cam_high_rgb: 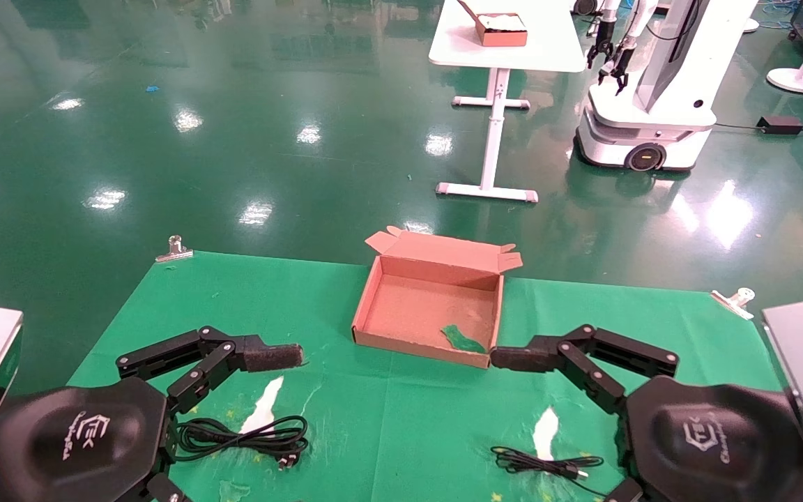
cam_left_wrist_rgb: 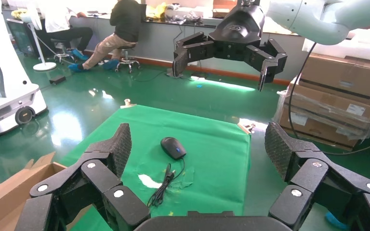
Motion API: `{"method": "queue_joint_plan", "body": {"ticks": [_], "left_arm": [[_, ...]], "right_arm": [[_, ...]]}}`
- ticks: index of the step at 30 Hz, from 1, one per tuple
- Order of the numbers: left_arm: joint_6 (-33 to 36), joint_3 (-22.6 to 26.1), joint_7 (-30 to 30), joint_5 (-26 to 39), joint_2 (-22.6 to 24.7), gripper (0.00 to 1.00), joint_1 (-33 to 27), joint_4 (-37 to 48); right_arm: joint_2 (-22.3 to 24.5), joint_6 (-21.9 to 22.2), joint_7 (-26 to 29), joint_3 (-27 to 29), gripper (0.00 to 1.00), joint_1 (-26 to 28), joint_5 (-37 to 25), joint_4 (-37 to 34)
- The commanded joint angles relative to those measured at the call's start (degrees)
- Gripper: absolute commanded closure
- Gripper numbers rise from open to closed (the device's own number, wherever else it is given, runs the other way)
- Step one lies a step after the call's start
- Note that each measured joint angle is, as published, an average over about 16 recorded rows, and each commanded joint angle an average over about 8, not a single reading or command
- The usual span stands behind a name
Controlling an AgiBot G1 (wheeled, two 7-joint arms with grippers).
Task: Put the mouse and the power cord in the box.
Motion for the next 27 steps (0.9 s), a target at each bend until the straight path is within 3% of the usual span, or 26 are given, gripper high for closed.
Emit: {"method": "queue_joint_plan", "body": {"ticks": [1,18,22,27], "left_arm": [[0.00,0.00,0.00,0.00,0.00,0.00,0.00,0.00],[0.16,0.07,0.26,0.63,-0.18,0.00,-0.19,-0.14],[0.78,1.49,0.82,3.95,-0.07,0.00,-1.66,0.90],[3.53,5.96,2.57,13.30,0.61,0.00,-7.22,4.29]], "right_arm": [[0.00,0.00,0.00,0.00,0.00,0.00,0.00,0.00],[0.18,-0.15,-0.17,-0.09,0.00,-0.17,-0.30,-0.29],[0.59,-1.12,-1.34,-0.65,0.00,-0.52,-1.75,-1.98],[0.59,-3.65,-4.50,-2.59,0.00,0.79,-5.51,-6.82]]}}
